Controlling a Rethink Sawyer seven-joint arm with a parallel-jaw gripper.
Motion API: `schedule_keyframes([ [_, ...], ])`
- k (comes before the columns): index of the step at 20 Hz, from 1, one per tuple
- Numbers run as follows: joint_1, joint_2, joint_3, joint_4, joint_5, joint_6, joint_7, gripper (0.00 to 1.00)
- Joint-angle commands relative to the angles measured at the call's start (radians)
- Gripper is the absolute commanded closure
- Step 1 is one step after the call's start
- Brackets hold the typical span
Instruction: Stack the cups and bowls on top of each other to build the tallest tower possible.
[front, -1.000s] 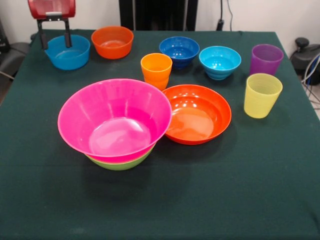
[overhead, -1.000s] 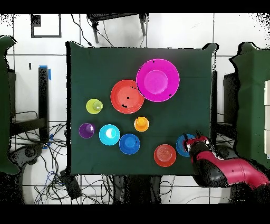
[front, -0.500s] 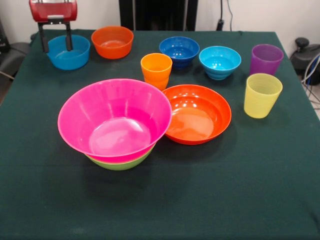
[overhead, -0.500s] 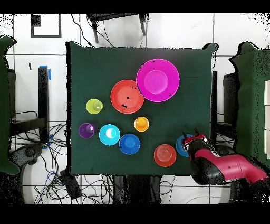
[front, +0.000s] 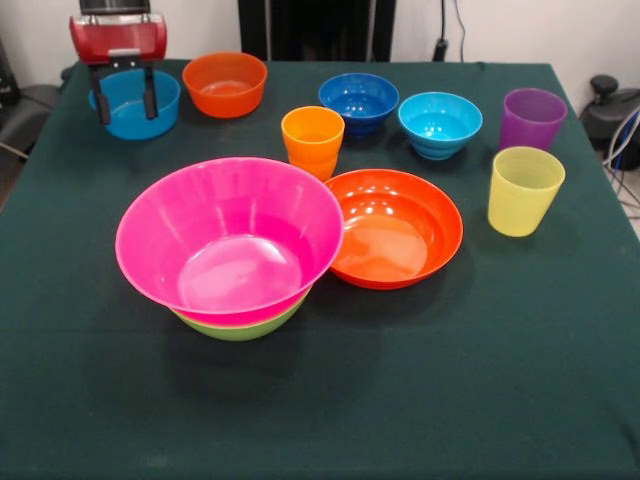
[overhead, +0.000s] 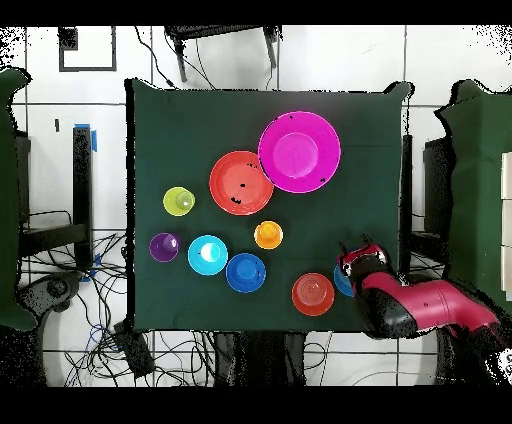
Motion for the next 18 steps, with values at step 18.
schedule_keyframes([
  [18,0.098,0.034,-0.047,-0.087,0.015,0.416,-0.203,0.0],
])
